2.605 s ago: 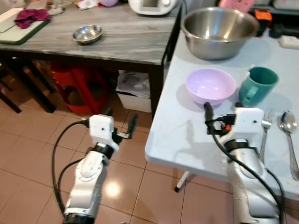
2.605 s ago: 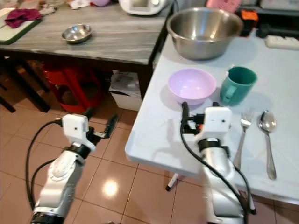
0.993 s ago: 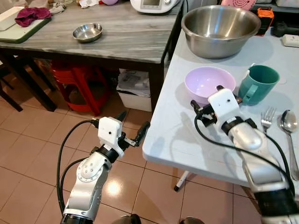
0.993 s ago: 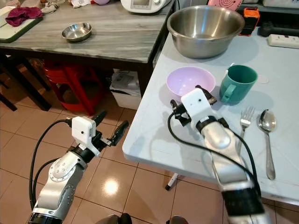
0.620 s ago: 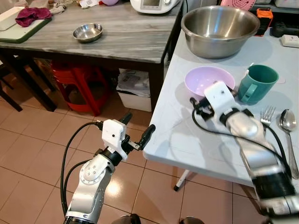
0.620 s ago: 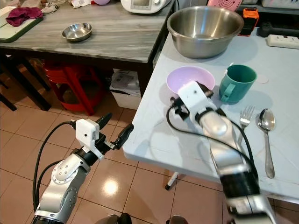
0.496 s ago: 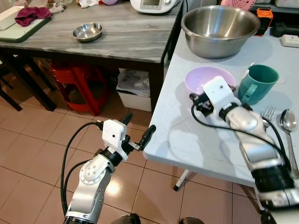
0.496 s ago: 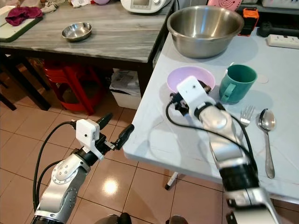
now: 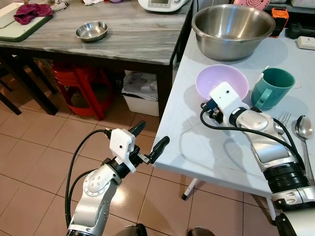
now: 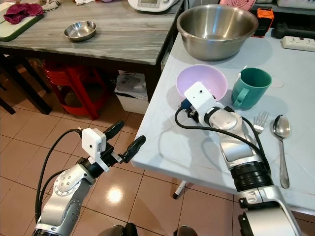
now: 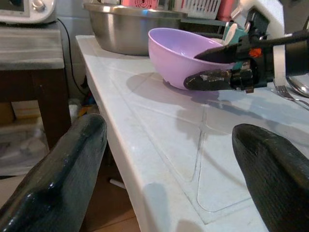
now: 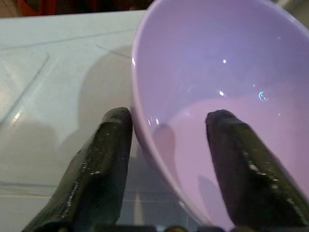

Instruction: Setting the table

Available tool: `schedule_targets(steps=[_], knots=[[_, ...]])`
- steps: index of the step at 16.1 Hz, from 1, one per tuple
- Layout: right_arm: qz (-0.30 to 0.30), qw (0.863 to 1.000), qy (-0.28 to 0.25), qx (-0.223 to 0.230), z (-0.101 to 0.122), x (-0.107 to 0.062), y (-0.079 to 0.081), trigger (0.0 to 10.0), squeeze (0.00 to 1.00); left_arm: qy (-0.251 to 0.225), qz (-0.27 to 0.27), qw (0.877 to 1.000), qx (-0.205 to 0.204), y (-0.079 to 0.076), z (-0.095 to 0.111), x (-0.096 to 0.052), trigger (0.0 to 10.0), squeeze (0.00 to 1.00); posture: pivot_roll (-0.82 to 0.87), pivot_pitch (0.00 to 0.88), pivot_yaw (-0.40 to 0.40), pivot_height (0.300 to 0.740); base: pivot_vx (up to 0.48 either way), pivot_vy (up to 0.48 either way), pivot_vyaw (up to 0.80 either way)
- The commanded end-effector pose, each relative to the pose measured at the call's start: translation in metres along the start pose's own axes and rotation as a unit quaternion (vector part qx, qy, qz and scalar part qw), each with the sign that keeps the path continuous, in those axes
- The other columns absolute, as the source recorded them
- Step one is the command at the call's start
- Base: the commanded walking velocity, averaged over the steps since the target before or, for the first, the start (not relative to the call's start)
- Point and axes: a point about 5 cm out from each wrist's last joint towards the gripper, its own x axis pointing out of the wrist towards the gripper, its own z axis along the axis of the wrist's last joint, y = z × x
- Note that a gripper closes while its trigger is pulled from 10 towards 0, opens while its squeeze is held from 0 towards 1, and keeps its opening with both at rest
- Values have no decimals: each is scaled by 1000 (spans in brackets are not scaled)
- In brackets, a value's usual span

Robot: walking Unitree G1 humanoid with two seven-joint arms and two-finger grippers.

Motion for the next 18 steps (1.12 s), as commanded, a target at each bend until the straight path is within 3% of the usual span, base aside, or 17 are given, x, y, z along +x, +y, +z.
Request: schedule_targets(steps=[1,13,18], knots=[[6,1000,7,-9,1,2,-1,0,0,-1,-8,1000,2,-2,1,-3,10000,0,-180,185,77,740,0,0,0],[-4,999,2,-36,1,0,-4,0,0,2,-3,1000,7,-1,2,-4,10000,0,-173,186,88,740,0,0,0],[-5,998,-41,-42,14,0,1,0,0,3,13,1000,19,2,2,-5,10000,0,-170,183,89,740,0,0,0]])
